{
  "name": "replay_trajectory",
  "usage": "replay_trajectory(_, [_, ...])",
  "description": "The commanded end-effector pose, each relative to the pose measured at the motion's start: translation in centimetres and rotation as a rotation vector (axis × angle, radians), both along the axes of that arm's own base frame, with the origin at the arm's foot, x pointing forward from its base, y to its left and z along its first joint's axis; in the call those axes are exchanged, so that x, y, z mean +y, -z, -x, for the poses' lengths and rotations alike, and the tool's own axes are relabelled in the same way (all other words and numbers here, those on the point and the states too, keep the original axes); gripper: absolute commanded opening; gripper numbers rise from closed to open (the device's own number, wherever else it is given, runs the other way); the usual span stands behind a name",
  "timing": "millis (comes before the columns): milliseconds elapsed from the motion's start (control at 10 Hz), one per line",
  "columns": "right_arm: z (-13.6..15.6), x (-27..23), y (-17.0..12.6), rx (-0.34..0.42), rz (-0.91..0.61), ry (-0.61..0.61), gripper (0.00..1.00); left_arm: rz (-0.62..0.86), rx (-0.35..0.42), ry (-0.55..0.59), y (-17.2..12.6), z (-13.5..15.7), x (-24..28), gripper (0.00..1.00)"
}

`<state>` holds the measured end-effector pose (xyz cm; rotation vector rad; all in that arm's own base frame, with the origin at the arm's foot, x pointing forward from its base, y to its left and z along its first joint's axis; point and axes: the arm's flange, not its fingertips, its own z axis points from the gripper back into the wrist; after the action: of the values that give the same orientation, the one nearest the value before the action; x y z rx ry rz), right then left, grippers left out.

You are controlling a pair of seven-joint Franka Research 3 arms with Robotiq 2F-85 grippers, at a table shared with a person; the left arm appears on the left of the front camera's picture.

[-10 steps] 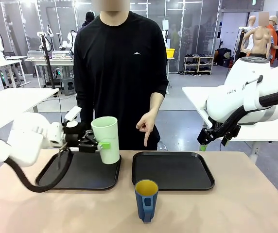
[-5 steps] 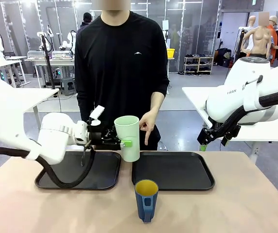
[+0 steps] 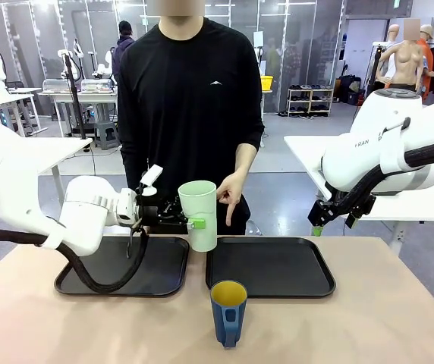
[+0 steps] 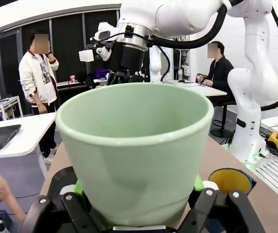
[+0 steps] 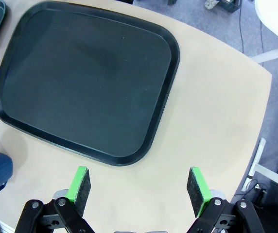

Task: Sort and store the cups by type.
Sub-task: Place the picked Reusable plastic cup into the Flat Tray indicated by the person.

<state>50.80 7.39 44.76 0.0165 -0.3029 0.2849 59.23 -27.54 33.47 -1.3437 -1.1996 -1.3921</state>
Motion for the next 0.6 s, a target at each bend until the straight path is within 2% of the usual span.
replay_trajectory(0, [0.1,-0.1,0.0,-0.010,-0.005,0.002,1.00,0.000,0.002,0.001,0.1,0.0,-0.1,0.87])
replay_trajectory(200, [0.1,-0.1,0.0,-0.010,-0.005,0.002,1.00,-0.036,-0.062,-0.092,1.6,-0.3,-2.3,0.87])
replay_trajectory(500, [0.1,-0.1,0.0,-0.010,-0.005,0.002,1.00,0.005,-0.077,-0.190,3.0,-0.5,-5.0,0.87])
